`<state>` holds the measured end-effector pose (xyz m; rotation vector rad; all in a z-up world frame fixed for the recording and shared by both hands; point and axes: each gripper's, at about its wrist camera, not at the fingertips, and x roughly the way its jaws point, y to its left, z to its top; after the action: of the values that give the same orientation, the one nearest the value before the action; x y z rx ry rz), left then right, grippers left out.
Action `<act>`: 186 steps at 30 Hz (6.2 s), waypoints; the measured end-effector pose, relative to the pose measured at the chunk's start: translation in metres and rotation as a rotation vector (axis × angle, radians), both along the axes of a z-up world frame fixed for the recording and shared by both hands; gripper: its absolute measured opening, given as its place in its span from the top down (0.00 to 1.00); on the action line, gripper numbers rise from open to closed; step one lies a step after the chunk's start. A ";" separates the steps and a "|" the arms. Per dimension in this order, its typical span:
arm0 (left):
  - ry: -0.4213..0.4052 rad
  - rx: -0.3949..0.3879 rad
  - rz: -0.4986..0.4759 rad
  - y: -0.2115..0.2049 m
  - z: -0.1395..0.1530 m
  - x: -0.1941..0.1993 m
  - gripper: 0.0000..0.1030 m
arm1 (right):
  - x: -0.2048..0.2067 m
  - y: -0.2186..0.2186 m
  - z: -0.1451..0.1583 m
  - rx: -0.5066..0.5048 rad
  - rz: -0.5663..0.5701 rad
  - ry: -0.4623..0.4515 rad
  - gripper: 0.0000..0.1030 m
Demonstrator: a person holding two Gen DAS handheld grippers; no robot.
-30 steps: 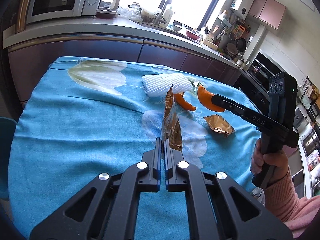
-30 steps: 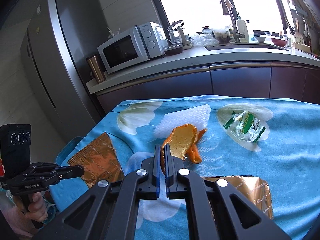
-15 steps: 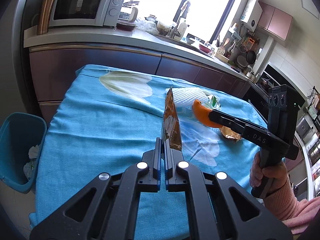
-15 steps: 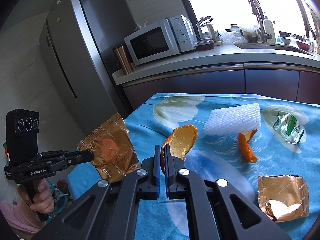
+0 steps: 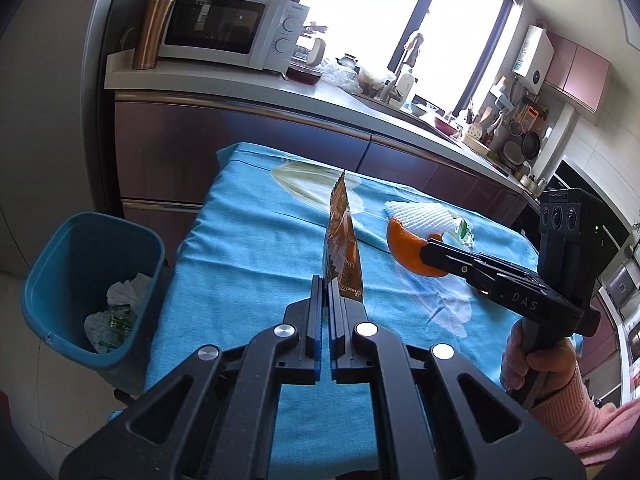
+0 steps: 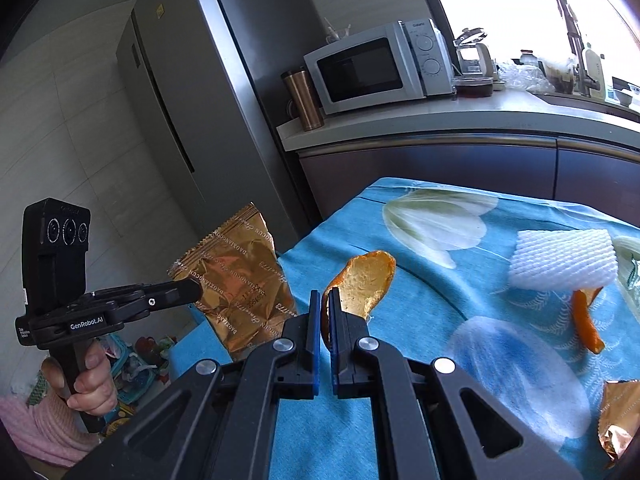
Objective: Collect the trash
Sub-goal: 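Carry the gold wrapper and orange peel with both tools over the teal bin, then open both tools over the teal bin to drop wrapper and peel, then move both open tools back over the foam net and remaining peel, then grasp the white foam net with the left tool while the right tool grasps the orange peel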
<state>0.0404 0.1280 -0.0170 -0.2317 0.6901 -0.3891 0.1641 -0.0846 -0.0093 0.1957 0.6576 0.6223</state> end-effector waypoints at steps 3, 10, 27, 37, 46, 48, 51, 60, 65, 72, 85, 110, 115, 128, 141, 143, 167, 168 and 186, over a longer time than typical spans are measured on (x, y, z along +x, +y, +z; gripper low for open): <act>-0.004 -0.003 0.037 0.017 0.001 -0.003 0.97 | 0.003 0.014 0.002 -0.002 0.034 -0.001 0.97; -0.007 -0.013 0.114 0.052 0.004 -0.010 0.97 | 0.008 0.047 0.006 -0.004 0.106 -0.006 0.97; -0.030 0.024 0.335 0.139 0.009 -0.020 0.97 | 0.030 0.128 0.003 -0.007 0.283 0.014 0.97; 0.027 0.038 0.425 0.179 -0.010 -0.007 0.97 | 0.044 0.184 -0.005 -0.029 0.371 0.058 0.97; 0.082 0.044 0.477 0.201 -0.031 0.010 0.97 | 0.064 0.226 -0.022 -0.052 0.400 0.129 0.97; 0.095 0.041 0.481 0.205 -0.035 0.015 0.97 | 0.068 0.233 -0.026 -0.060 0.401 0.142 0.97; 0.114 0.045 0.488 0.208 -0.042 0.022 0.97 | 0.073 0.242 -0.032 -0.061 0.404 0.169 0.97; 0.173 0.046 0.501 0.217 -0.065 0.050 0.97 | 0.083 0.264 -0.050 -0.084 0.405 0.243 0.96; 0.206 0.032 0.498 0.220 -0.080 0.066 0.95 | 0.087 0.267 -0.051 -0.091 0.398 0.250 0.92; 0.221 0.032 0.477 0.213 -0.093 0.077 0.93 | 0.088 0.260 -0.053 -0.074 0.385 0.255 0.91; 0.139 0.043 0.432 0.187 -0.070 0.056 0.81 | 0.074 0.222 -0.046 -0.037 0.364 0.230 0.86; -0.019 0.085 -0.037 -0.020 -0.030 0.030 0.58 | 0.017 0.003 -0.015 0.002 -0.040 0.108 0.63; -0.009 0.099 -0.099 -0.060 -0.035 0.038 0.58 | 0.009 -0.048 -0.025 0.009 -0.154 0.114 0.63; 0.010 0.155 -0.184 -0.122 -0.039 0.061 0.58 | -0.008 -0.147 -0.037 0.032 -0.369 0.112 0.61; -0.003 0.228 -0.286 -0.193 -0.042 0.078 0.58 | -0.017 -0.203 -0.047 0.044 -0.483 0.118 0.61; -0.006 0.248 -0.285 -0.201 -0.042 0.085 0.58 | -0.015 -0.201 -0.048 0.043 -0.477 0.120 0.61; -0.023 0.460 -0.387 -0.281 -0.062 0.161 0.57 | 0.054 -0.164 -0.074 0.002 -0.380 0.234 0.59; -0.015 0.465 -0.401 -0.284 -0.065 0.163 0.56 | 0.056 -0.165 -0.076 0.006 -0.382 0.241 0.59; -0.017 0.441 -0.358 -0.272 -0.061 0.158 0.88 | 0.058 -0.162 -0.081 -0.011 -0.393 0.250 0.84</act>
<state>0.1981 -0.1441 -0.0776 0.3174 0.7838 -0.5669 0.2216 -0.2470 -0.0901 0.3858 0.8367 0.2166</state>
